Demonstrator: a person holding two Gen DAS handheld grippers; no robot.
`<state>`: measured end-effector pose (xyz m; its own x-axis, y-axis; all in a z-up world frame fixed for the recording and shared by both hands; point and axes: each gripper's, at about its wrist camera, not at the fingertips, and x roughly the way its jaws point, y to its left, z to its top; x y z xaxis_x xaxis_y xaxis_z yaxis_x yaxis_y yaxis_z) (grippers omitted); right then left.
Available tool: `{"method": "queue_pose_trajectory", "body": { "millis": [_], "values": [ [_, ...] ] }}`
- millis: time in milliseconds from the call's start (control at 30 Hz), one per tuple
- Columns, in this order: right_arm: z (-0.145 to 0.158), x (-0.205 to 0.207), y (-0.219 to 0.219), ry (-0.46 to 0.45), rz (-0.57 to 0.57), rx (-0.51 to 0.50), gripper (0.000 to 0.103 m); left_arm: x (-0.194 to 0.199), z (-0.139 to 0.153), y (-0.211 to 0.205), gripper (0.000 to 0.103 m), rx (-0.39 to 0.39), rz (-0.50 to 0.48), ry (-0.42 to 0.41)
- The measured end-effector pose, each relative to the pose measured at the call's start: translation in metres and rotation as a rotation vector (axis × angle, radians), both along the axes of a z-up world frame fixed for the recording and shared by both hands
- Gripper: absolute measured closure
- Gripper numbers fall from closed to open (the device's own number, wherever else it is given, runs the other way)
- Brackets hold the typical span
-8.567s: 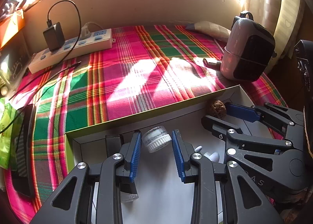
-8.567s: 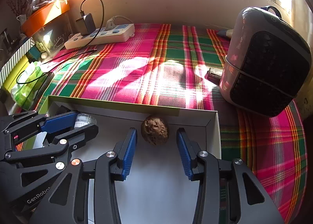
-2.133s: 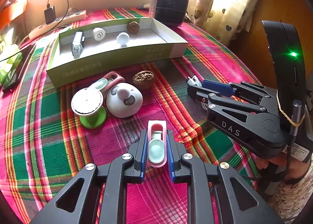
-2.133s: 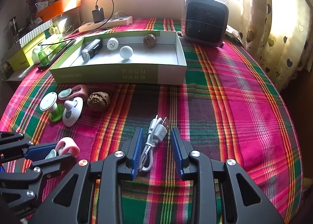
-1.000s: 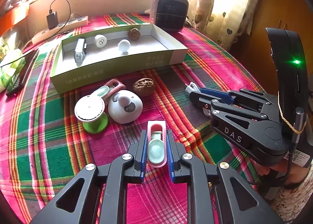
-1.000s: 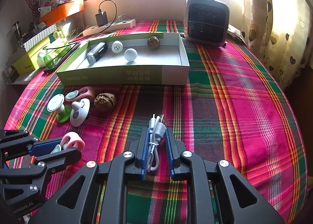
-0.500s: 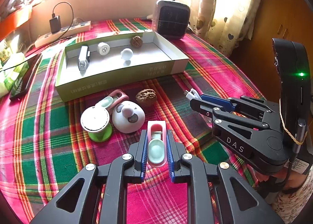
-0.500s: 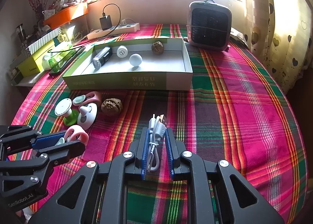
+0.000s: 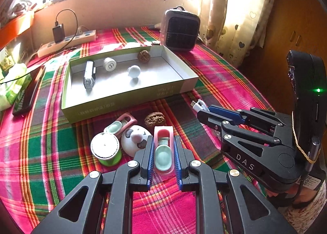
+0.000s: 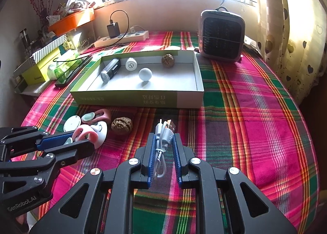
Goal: Organize objects
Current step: 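Lift and carry the pink clip and white cable toward the box with both grippers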
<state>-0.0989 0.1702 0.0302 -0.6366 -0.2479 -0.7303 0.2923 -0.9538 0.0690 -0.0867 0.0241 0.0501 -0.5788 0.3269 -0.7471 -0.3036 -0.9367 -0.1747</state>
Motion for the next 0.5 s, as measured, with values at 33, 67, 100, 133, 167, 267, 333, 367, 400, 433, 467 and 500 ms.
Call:
{"method": "queue_pose_trajectory", "body": {
  "millis": [33, 67, 100, 133, 167, 267, 333, 367, 400, 433, 467, 500],
  "values": [
    [0.000, -0.001, 0.000, 0.000, 0.001, -0.001, 0.085, -0.001, 0.001, 0.000, 0.087, 0.000, 0.003, 0.002],
    [0.001, -0.002, 0.000, -0.001, 0.001, -0.004, 0.085, -0.002, 0.002, -0.001, 0.087, 0.002, 0.006, 0.005],
    [0.002, -0.003, 0.000, -0.002, 0.003, -0.009, 0.085, -0.004, 0.003, -0.002, 0.087, 0.003, 0.009, 0.006],
    [0.002, -0.004, 0.000, -0.003, 0.005, -0.013, 0.085, -0.005, 0.003, -0.003, 0.087, 0.003, 0.013, 0.005],
    [0.003, -0.004, 0.000, -0.003, 0.006, -0.015, 0.085, -0.006, 0.004, -0.003, 0.087, 0.006, 0.016, 0.005],
    [0.004, -0.007, 0.000, -0.002, 0.007, -0.018, 0.085, -0.009, 0.007, -0.004, 0.087, 0.008, 0.017, 0.011],
    [0.005, -0.009, 0.000, -0.004, 0.007, -0.024, 0.085, -0.011, 0.008, -0.004, 0.087, 0.006, 0.018, 0.014],
    [0.005, -0.010, 0.000, -0.003, 0.007, -0.026, 0.085, -0.013, 0.008, -0.005, 0.087, 0.007, 0.020, 0.014],
    [0.005, -0.011, 0.000, -0.003, 0.008, -0.027, 0.085, -0.015, 0.009, -0.005, 0.087, 0.008, 0.021, 0.013],
    [0.006, -0.012, 0.000, -0.003, 0.010, -0.028, 0.085, -0.017, 0.009, -0.006, 0.087, 0.011, 0.024, 0.013],
    [0.006, -0.013, 0.000, -0.003, 0.011, -0.029, 0.085, -0.018, 0.010, -0.006, 0.087, 0.013, 0.026, 0.011],
    [0.006, -0.014, 0.000, -0.003, 0.012, -0.030, 0.085, -0.021, 0.010, -0.007, 0.087, 0.014, 0.027, 0.011]
  ]
}}
